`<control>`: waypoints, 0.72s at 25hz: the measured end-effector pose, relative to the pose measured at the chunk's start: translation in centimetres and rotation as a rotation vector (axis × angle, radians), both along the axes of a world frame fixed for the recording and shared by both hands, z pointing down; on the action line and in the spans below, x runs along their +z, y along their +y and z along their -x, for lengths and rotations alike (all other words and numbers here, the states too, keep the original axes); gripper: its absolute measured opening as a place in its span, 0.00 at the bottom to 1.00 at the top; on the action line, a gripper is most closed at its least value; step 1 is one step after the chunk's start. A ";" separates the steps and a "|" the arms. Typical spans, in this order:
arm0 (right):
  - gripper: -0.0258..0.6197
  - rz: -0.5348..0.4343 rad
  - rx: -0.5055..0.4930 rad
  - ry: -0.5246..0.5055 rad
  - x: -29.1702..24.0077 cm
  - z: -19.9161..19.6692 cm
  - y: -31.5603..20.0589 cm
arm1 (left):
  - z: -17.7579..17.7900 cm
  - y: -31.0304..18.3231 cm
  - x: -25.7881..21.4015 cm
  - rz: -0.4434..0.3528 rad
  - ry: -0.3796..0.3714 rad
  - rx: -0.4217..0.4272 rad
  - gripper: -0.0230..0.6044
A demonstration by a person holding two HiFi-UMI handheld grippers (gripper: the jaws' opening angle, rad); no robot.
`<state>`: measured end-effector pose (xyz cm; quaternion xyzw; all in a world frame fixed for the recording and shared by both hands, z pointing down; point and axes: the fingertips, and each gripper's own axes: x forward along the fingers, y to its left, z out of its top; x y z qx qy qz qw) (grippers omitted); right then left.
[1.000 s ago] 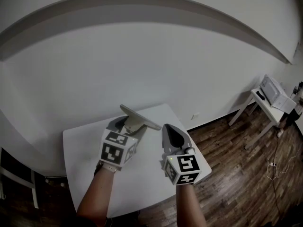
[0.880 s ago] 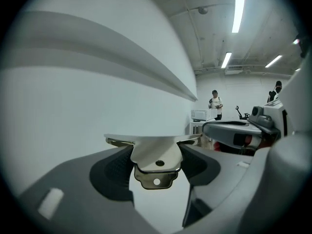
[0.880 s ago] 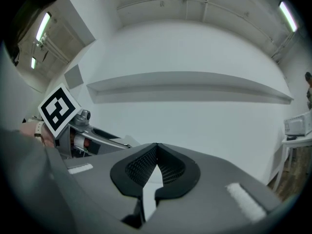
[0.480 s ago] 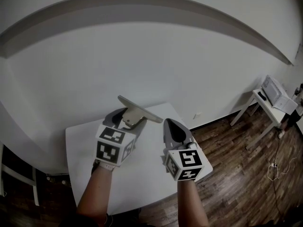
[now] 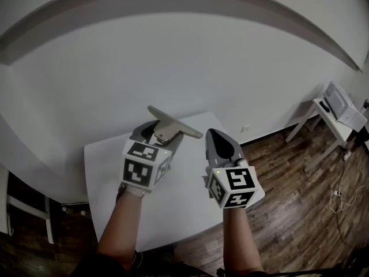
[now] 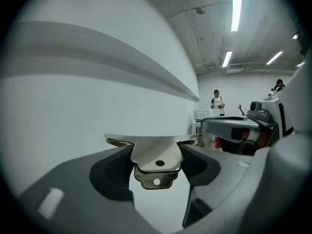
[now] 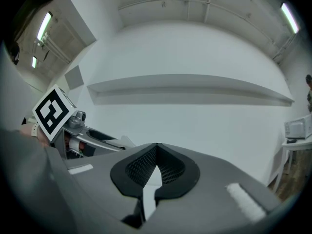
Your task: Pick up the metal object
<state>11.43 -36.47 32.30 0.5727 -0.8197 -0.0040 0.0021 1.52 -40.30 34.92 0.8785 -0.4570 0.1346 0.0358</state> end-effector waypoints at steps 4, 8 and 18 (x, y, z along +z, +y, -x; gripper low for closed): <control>0.05 0.003 0.001 0.012 -0.3 -0.1 0.2 | -0.1 0.1 0.1 0.006 -0.001 -0.010 0.50; 0.05 -0.020 0.002 0.019 -0.8 0.1 0.1 | 0.2 0.2 0.2 0.007 -0.006 -0.016 0.50; 0.05 -0.029 -0.001 0.016 -1.0 0.3 0.4 | 0.5 0.6 0.9 0.023 -0.017 -0.025 0.50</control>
